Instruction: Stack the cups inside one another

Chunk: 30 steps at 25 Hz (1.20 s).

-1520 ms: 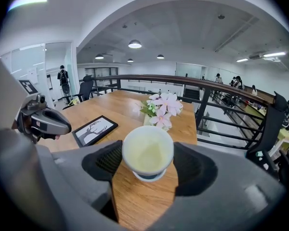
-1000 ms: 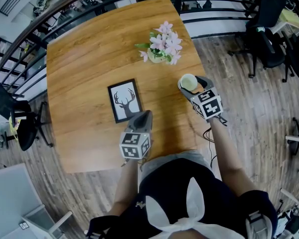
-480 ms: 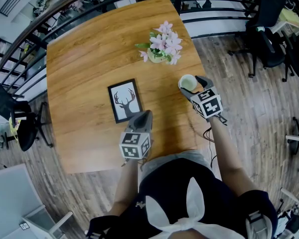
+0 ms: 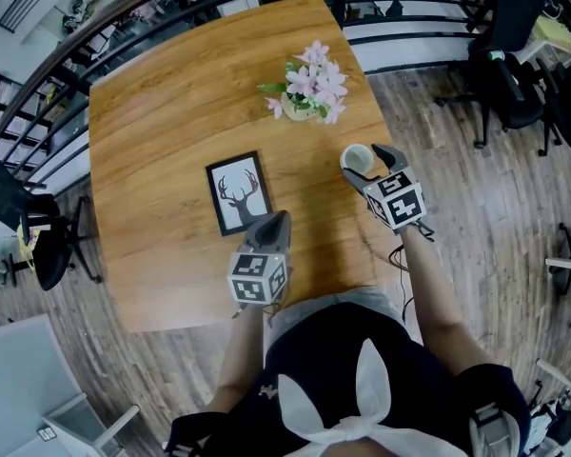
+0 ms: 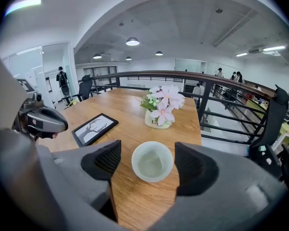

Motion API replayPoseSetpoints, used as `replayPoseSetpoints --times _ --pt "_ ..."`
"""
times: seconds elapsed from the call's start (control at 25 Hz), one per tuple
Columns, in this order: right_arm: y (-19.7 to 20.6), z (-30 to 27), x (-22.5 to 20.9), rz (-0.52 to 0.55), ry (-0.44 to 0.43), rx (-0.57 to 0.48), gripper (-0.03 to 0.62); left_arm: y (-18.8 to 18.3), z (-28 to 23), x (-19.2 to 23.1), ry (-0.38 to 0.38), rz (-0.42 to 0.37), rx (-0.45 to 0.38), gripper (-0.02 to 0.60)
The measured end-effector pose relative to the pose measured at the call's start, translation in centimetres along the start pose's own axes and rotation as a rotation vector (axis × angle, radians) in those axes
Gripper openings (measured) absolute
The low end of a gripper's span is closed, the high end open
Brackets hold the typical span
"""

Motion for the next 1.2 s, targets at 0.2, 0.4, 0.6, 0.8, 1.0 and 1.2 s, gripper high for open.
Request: replayPoseSetpoints --times 0.2,0.4,0.6,0.8,1.0,1.2 --pt "-0.9 0.6 0.9 0.012 -0.014 -0.038 0.323 -0.1 0.0 -0.1 0.004 -0.002 -0.001 0.018" --pt "-2.2 1.9 1.5 -0.003 0.01 -0.134 0.124 -0.3 0.0 -0.2 0.005 -0.003 -0.002 0.018" --pt "-3.4 3.3 1.8 -0.031 0.029 -0.237 0.0 -0.4 0.1 -0.3 0.007 0.001 -0.005 0.018" --pt "-4.1 4.5 2.1 -0.027 0.006 -0.288 -0.002 -0.4 0.1 -0.5 0.009 -0.004 -0.006 0.018" --pt "-4.1 5.2 2.7 -0.02 -0.005 -0.295 -0.002 -0.5 0.2 -0.8 0.011 -0.005 -0.009 0.018" --pt "-3.8 5.7 4.0 -0.015 -0.046 -0.282 -0.002 -0.5 0.3 -1.2 0.012 -0.009 -0.006 0.018"
Point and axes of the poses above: the fingertips, and each gripper's own axes: z backward along the fingers, x to its left, y out of its underside, the point moved 6 cm from there along z, backward along the fingers, and after that the axes turned 10 degrees about -x, right-handed, at the moved point
